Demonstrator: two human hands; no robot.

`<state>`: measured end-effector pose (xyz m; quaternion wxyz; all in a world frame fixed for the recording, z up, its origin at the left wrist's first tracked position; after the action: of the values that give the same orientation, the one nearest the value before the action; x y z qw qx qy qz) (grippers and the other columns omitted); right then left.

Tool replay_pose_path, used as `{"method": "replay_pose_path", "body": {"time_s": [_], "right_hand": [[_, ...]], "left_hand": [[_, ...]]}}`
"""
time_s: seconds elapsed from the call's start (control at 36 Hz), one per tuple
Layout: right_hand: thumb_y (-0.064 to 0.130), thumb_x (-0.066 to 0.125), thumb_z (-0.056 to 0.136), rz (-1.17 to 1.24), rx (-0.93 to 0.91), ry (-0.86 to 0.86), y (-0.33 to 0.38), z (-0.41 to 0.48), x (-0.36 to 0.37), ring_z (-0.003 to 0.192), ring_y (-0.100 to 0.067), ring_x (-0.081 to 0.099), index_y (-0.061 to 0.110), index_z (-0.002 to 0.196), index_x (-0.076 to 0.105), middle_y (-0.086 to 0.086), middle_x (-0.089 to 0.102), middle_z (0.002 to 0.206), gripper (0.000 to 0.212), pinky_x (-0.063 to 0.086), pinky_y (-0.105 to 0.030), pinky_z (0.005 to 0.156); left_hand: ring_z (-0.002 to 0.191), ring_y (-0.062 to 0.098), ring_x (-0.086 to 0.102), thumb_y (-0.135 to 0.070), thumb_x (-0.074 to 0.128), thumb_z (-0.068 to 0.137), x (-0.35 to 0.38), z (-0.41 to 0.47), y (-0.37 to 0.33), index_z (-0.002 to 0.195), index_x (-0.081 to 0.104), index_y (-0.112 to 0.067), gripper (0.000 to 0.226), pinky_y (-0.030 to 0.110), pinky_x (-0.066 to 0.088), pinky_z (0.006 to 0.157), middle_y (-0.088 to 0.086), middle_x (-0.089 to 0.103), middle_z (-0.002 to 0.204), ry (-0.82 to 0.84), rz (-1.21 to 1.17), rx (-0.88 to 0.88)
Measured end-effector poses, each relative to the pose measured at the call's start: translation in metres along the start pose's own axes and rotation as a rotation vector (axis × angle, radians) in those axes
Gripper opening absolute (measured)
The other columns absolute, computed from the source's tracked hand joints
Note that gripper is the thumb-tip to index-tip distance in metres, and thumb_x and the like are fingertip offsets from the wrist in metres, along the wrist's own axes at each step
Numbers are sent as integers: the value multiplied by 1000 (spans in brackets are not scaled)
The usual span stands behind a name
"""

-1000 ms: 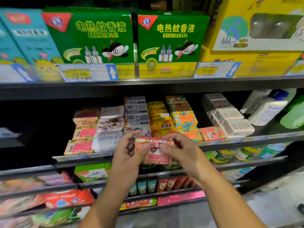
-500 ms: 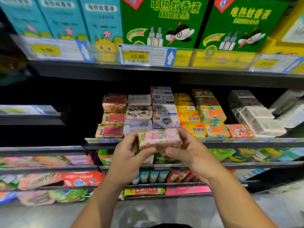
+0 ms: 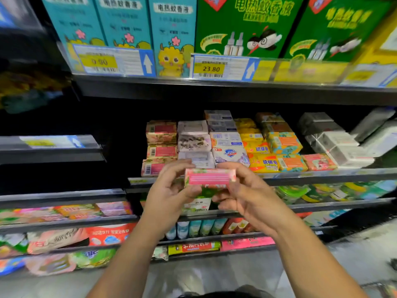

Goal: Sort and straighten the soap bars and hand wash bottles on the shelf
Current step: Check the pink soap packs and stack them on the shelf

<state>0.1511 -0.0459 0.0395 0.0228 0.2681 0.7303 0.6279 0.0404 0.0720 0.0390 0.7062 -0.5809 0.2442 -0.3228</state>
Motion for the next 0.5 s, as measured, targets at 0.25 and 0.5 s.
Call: {"method": "replay_pose_path", "body": {"time_s": [0.25, 0.5], "right_hand": [[23, 74, 82, -252, -107, -169, 8, 3, 4, 95, -19, 73, 22, 115, 64, -1, 71, 111, 34, 58, -29, 61], [30, 85, 76, 136, -51, -3, 4, 8, 3, 84, -31, 66, 15, 106, 70, -19, 65, 112, 37, 57, -28, 54]], "left_hand": [[83, 8, 60, -55, 61, 91, 1, -10, 0, 120, 58, -45, 31, 24, 53, 72, -4, 64, 102, -51, 29, -74], [116, 11, 59, -27, 85, 73, 15, -3, 0, 115, 63, -41, 50, 21, 51, 91, 7, 52, 128, 203, 61, -72]]}}
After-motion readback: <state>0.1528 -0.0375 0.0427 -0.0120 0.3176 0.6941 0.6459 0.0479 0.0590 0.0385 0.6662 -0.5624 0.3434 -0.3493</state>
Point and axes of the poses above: each hand's wrist, its own z-axis towards the middle knuckle, its own x-axis out of the palm, y = z × x, the point moved 10 cm from there along z, towards the middle knuckle
